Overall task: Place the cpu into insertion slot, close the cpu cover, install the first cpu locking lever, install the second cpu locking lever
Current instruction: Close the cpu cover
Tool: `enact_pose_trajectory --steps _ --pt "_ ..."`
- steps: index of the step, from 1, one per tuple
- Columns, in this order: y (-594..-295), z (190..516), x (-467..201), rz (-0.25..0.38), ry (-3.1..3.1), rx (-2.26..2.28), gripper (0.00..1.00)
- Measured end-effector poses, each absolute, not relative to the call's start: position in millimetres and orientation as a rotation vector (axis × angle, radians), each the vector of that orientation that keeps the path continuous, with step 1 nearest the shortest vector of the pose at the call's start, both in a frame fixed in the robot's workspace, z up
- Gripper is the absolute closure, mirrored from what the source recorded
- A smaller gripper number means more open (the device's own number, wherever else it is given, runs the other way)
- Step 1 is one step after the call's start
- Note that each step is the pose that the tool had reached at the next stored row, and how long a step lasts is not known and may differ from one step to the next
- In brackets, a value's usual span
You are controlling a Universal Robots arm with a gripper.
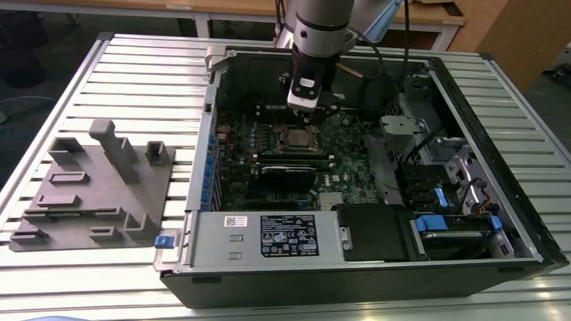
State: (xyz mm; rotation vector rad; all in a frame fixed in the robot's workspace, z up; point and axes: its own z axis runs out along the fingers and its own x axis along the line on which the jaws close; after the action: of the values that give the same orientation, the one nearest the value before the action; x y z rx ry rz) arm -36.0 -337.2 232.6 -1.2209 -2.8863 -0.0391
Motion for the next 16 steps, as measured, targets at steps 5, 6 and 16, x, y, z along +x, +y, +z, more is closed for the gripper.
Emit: enact_pose_trajectory --steps 5,6,16 --pt "-337.2 232.6 -36.0 -0.039 -2.905 -1.174 0.89" --pt "-337.2 232.5 -36.0 -0.039 -2.905 -1.174 0.89" --pt "-337.2 232.5 -36.1 -0.039 -2.913 -1.154 0.89"
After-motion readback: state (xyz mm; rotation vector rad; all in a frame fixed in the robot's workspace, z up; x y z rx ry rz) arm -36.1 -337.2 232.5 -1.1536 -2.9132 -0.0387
